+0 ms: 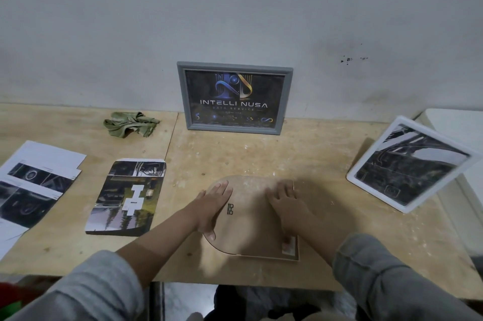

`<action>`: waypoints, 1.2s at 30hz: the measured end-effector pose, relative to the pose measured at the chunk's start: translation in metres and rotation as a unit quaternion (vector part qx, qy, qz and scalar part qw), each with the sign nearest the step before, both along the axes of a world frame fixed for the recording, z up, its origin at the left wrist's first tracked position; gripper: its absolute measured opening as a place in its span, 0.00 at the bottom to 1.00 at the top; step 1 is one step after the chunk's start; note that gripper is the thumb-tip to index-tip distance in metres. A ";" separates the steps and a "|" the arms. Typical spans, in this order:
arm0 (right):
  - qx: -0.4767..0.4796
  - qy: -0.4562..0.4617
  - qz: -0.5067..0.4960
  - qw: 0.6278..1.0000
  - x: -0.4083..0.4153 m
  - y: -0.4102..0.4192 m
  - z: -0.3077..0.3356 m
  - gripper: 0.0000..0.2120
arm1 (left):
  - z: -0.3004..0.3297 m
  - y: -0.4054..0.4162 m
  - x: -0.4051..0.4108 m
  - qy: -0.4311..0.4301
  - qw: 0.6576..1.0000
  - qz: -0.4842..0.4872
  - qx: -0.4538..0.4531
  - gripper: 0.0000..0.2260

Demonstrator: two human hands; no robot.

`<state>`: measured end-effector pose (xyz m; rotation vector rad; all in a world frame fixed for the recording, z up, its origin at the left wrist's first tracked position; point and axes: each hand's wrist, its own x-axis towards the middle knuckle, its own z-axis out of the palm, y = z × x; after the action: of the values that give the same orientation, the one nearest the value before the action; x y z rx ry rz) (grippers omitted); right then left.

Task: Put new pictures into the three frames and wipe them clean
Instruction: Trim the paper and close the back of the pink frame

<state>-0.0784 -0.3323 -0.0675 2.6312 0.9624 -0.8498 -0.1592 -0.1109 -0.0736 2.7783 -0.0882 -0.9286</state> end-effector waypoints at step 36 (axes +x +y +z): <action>0.045 -0.003 -0.026 0.999 -0.022 -0.041 -0.009 0.57 | -0.009 0.019 -0.016 -0.014 0.997 -0.065 0.039 0.57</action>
<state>-0.1002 -0.3734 -0.0761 2.7442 0.9552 -0.8278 -0.1752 -0.0916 -0.0822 2.8863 -0.2451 -0.9430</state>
